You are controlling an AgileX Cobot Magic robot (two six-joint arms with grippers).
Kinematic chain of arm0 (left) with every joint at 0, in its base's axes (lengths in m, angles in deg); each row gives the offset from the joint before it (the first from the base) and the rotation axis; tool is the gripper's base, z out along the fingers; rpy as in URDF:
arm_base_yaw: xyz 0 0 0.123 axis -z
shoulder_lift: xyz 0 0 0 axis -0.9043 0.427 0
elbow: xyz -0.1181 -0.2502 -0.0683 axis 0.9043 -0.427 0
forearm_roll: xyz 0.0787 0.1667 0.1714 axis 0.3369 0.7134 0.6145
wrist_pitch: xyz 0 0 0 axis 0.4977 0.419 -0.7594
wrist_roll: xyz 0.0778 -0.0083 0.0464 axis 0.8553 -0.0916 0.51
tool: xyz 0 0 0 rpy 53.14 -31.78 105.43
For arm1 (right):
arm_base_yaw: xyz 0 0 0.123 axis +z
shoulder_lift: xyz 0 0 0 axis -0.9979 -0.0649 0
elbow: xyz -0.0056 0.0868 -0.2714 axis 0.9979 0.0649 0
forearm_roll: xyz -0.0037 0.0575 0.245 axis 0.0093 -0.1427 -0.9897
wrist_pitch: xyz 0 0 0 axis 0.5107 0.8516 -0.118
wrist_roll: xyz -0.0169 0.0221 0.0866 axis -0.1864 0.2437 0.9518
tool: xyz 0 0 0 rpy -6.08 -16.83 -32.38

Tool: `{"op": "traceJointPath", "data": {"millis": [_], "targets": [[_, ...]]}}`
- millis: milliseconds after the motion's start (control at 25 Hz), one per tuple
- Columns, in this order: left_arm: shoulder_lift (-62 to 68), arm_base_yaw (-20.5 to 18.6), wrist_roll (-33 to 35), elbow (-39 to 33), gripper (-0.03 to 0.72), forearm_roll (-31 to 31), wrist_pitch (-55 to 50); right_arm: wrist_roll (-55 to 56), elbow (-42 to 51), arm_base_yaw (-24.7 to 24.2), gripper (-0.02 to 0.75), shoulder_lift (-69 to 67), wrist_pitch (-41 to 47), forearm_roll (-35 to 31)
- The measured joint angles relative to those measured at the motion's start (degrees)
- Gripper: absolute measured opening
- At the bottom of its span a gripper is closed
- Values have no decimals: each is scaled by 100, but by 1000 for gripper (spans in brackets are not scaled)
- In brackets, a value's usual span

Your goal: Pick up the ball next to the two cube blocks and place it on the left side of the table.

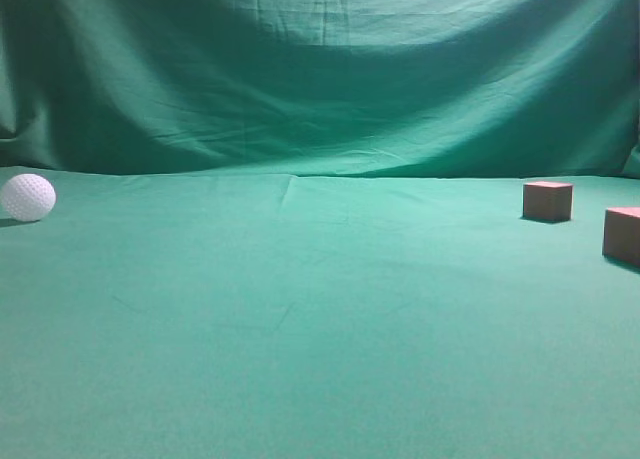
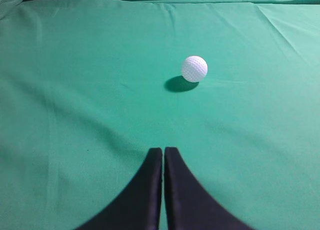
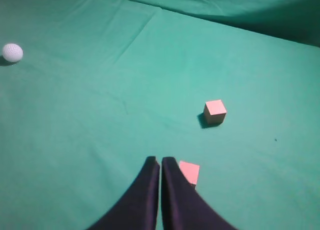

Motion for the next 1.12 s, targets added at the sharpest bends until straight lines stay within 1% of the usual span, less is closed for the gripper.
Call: {"op": "traceJointPath", "data": {"millis": [120,200,280,360,600,680,800,960,1120], "targets": [[0,0,0,0,0,0,0,0,375,0,0,290,-310,169],[0,0,0,0,0,0,0,0,665,-11,0,513,-680,337],[0,0,0,0,0,0,0,0,969,-130,0,783,-1032,456],[0,0,0,0,0,0,0,9,1297,-442,0,1130,-1199,462],[0,0,0,0,0,0,0,191,2265,-1689,0,2118,-1282,450],[0,0,0,0,0,0,0,319,2602,-2071,0,2425,-1327,302],[0,0,0,0,0,0,0,352,3158,-2501,0,2811,-1569,39],[0,0,0,0,0,0,0,352,3772,-2796,0,3140,-2017,-65],[0,0,0,0,0,0,0,352,3910,-2805,0,3160,-2047,-85]]}}
